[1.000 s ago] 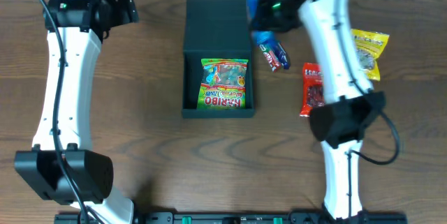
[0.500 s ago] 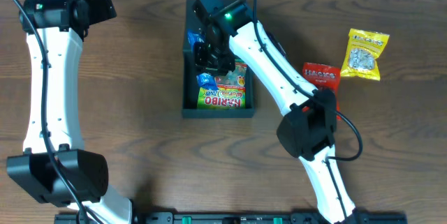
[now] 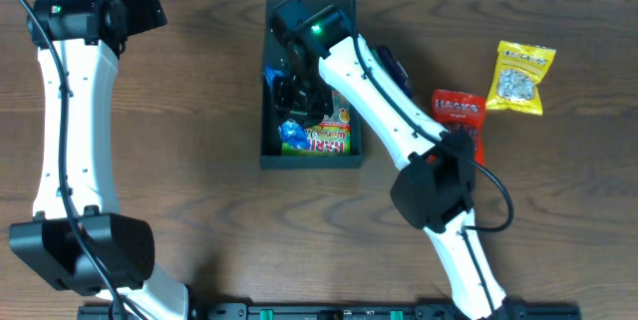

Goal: Pack container
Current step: 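Lower the Oreo pack into the box's left side and release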

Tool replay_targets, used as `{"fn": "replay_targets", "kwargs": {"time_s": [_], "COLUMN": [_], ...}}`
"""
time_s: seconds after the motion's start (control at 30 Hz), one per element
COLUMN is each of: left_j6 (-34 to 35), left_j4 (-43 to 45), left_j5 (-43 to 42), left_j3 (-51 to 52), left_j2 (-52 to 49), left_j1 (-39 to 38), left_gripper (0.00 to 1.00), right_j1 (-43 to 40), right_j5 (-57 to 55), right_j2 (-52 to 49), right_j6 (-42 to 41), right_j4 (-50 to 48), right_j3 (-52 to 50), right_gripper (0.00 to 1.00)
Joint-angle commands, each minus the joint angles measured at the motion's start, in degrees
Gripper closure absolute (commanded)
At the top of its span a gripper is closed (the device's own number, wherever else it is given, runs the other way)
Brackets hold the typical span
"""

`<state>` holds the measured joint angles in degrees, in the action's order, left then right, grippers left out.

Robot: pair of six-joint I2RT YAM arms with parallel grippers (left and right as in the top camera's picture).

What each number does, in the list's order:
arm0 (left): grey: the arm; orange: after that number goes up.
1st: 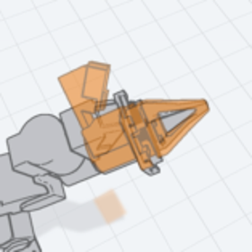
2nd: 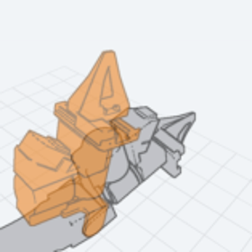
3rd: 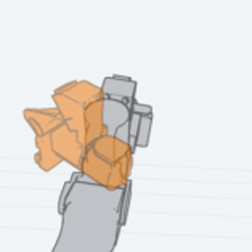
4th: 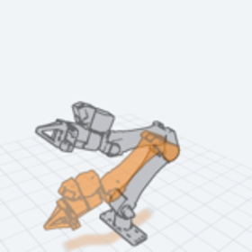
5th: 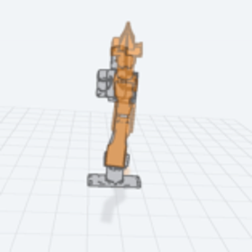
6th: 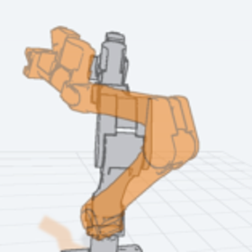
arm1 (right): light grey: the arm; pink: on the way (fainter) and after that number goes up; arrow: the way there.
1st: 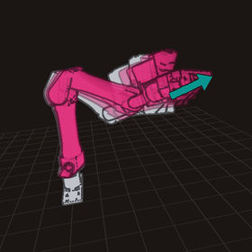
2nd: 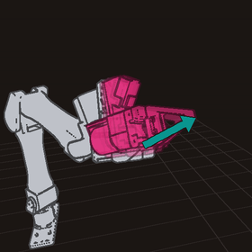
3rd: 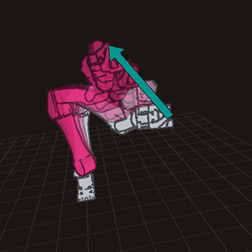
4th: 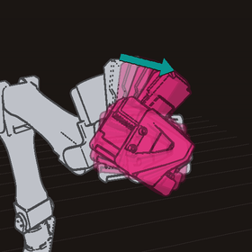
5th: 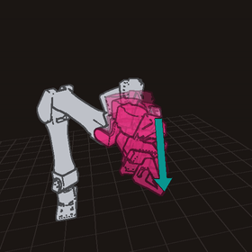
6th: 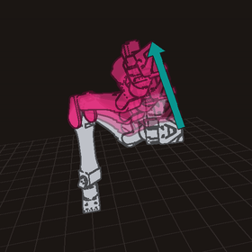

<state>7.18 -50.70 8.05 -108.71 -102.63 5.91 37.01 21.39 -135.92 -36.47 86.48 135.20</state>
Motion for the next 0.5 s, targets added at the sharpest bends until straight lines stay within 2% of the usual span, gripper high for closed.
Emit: {"fn": "replay_targets", "kwargs": {"time_s": [0.0,0.17,0.3,0.33,0.37,0.47], "left_j6": [-0.96,-0.96,-0.96,-0.96,-0.96,-0.96], "left_j4": [-0.02,-0.24,-0.48,-0.50,-0.50,-0.48], "left_j5": [-0.24,-0.24,-0.22,-0.22,-0.22,-0.22], "left_j3": [-1.44,-1.44,-1.44,-1.44,-1.44,-1.44], "left_j2": [1.51,1.51,1.51,1.51,1.51,1.51], "left_j1": [0.13,0.13,0.13,0.13,0.13,0.13], "left_gripper": [0.05,0.05,0.05,0.05,0.05,0.05], "right_j1": [0.57,0.59,0.63,0.66,0.68,0.68], "right_j5": [1.11,-0.26,0.04,0.04,0.07,0.07], "right_j2": [0.24,0.15,0.09,0.09,0.09,0.09], "right_j6": [-0.59,-2.47,-3.19,-3.15,-3.13,-3.10], "right_j4": [0.87,-0.98,-3.54,-3.54,-3.52,-3.32], "right_j3": [0.02,0.00,-0.04,-0.07,-0.04,-0.04], "right_gripper": [0.89,0.91,0.89,0.80,0.64,0.30]}}
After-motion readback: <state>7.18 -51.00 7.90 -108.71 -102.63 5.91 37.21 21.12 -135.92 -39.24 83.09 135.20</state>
